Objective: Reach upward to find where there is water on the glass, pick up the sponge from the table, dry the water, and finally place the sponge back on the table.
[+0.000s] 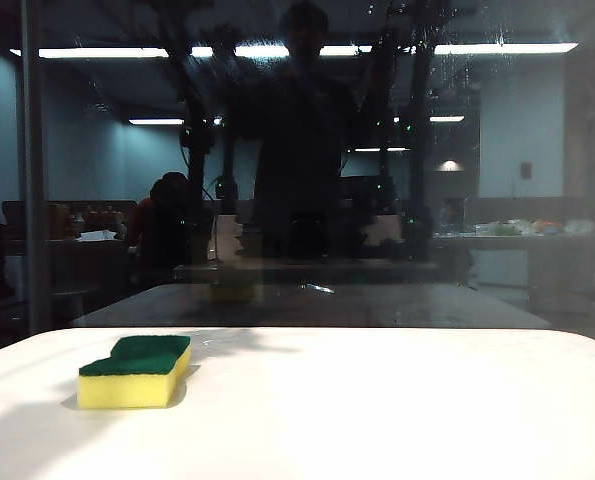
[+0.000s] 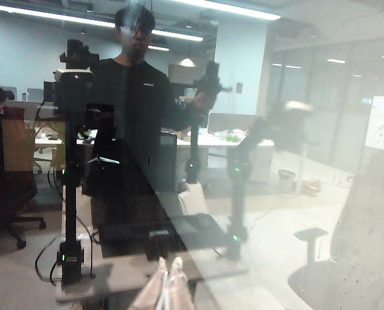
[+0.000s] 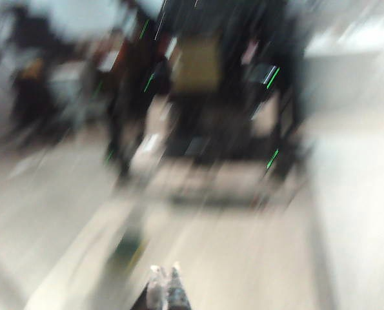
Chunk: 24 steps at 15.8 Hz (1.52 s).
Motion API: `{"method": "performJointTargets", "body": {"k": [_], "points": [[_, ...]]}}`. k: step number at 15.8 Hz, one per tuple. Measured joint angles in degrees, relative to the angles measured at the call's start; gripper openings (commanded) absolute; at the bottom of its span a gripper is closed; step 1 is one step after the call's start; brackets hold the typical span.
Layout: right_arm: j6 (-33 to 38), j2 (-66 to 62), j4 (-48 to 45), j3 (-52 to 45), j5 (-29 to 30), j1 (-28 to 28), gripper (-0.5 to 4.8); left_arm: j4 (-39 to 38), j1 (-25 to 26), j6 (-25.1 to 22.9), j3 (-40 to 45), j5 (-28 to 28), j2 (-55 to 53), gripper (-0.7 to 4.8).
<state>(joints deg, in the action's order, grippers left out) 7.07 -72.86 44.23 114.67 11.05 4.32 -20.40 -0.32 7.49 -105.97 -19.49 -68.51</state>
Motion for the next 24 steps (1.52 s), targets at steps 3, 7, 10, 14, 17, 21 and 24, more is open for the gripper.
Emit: {"method": "performJointTargets", "body": {"k": [3,7,10,14,17,21,24], "points": [[0.02,0.0,8.24,0.0,5.35,0.02,-0.08,0.02,0.0,0.0,0.0,-0.02,0.42,-0.05],[0.02,0.13,17.27,-0.76,11.58,0.09,0.01,0.0,0.0,-0.02,0.0,-2.29,0.44,-0.05],[0.04,2.27,17.77,-9.62,14.34,6.69,0.04,-0.02,0.0,-0.02,0.0,-2.45,0.57,-0.05],[0.04,3.02,17.55,-20.79,14.45,12.52,0.67,0.0,0.0,-0.02,-0.07,-2.47,1.16,-0.05],[0.5,3.08,12.87,-30.16,14.29,14.36,1.9,0.0,0.0,-0.02,-0.09,-2.45,1.27,-0.05],[8.59,2.99,-4.35,-47.23,13.9,17.4,3.79,0.0,0.0,-0.02,-0.09,-2.64,1.4,-0.05],[12.63,1.88,-15.61,-55.67,13.09,19.91,4.7,0.0,0.0,-0.02,-0.09,-2.6,1.42,-0.05]]}}
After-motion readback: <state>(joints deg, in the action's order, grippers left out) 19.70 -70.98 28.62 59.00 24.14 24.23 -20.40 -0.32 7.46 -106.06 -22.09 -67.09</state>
